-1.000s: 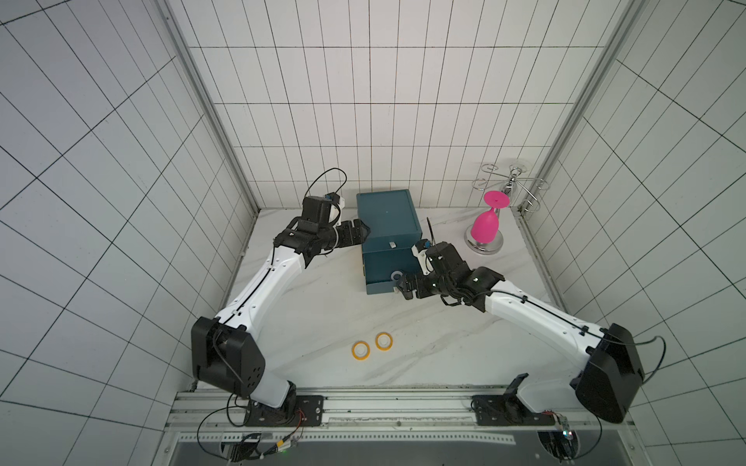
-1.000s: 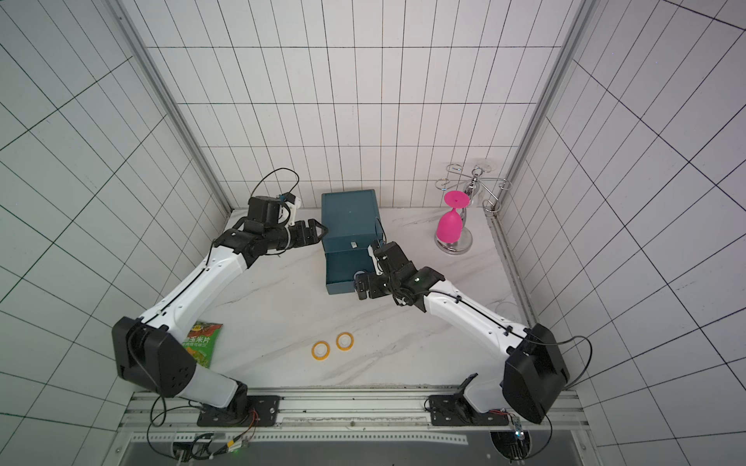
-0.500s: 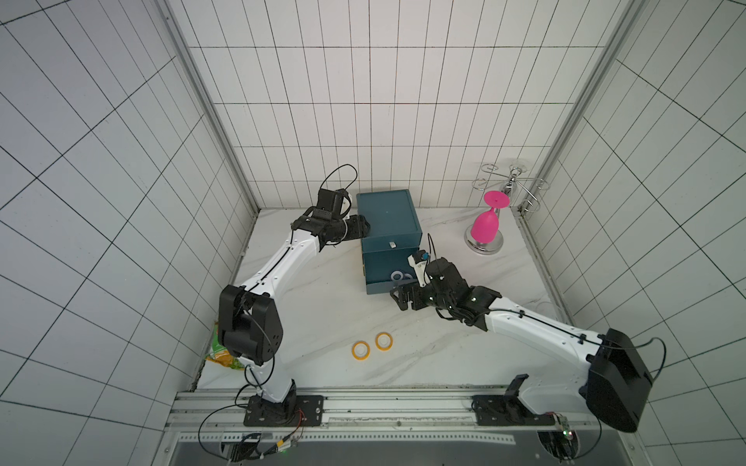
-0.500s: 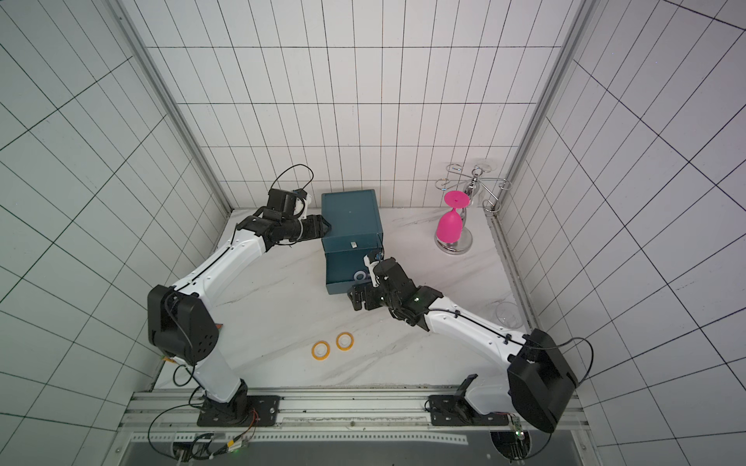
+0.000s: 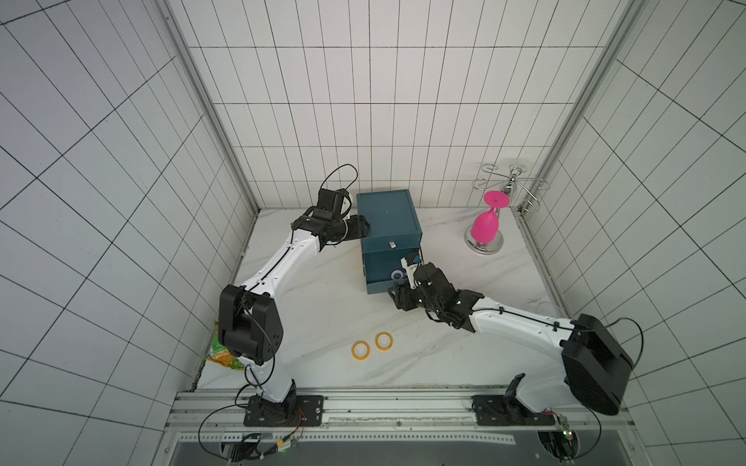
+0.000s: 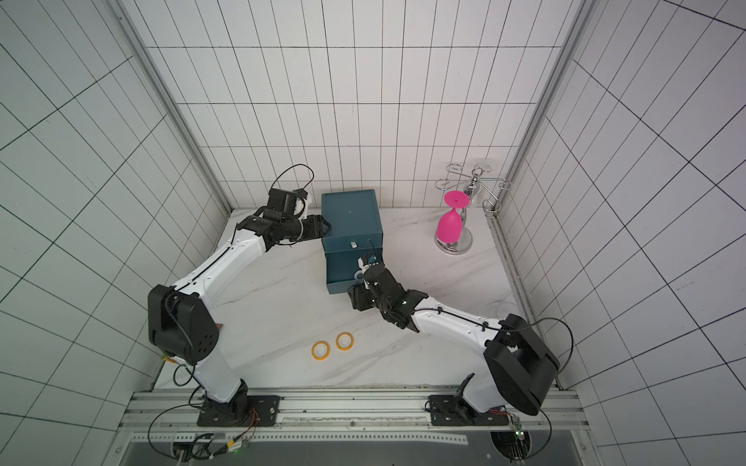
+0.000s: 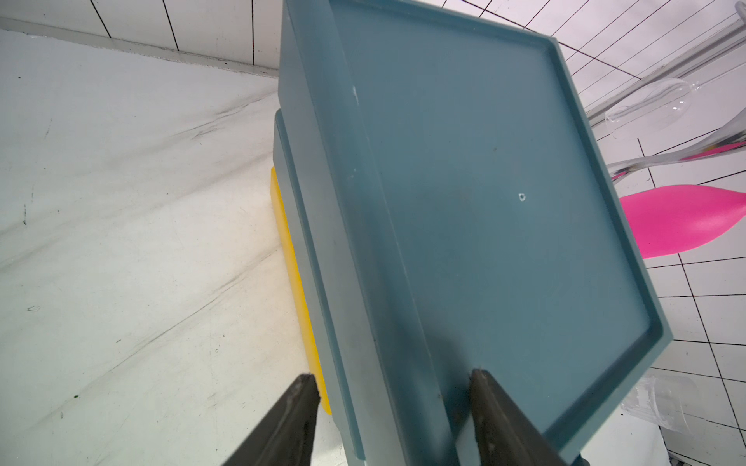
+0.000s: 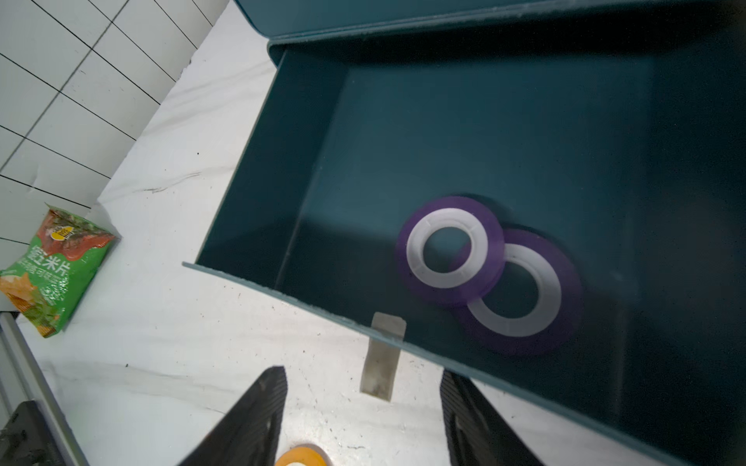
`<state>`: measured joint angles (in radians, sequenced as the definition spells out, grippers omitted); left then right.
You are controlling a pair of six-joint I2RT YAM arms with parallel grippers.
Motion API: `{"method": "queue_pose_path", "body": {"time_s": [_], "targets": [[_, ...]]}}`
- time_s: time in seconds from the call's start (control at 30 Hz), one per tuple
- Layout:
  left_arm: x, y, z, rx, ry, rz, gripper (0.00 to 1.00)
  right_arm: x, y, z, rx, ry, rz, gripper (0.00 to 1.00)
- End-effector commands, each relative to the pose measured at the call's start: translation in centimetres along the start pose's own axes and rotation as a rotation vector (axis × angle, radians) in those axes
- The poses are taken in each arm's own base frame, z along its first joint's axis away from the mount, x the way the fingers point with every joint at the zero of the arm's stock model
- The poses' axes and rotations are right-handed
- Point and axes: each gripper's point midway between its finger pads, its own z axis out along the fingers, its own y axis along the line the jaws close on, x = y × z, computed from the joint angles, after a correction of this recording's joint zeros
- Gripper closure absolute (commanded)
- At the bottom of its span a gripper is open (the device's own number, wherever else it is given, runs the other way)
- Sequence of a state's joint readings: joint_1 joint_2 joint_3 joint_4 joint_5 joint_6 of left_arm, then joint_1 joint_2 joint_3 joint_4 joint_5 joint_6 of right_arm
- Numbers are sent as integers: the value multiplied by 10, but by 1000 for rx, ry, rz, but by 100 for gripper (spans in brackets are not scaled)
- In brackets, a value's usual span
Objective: Place the transparent tape into the drawer according to color
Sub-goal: Close the drawer in the storage box.
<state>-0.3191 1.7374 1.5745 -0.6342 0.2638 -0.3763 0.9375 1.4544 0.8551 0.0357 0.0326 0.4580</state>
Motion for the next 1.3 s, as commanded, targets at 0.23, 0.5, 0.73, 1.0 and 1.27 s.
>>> {"method": "queue_pose_path", "body": {"time_s": [0.23, 0.5, 0.73, 1.0, 1.27], "targets": [[15, 6, 6, -19, 70, 13, 38, -20, -7, 14, 84, -102, -49, 50], [16, 3, 5, -4, 79, 16, 38, -34, -13, 26, 149, -135, -70, 54], [18, 2, 5, 5, 86, 19, 38, -53, -16, 32, 198, -208, -92, 54], [20, 0, 4, 9, 91, 23, 38, -71, -18, 50, 208, -232, -105, 53], [19, -2, 3, 17, 92, 25, 38, -84, -22, 65, 221, -263, -126, 53]]}}
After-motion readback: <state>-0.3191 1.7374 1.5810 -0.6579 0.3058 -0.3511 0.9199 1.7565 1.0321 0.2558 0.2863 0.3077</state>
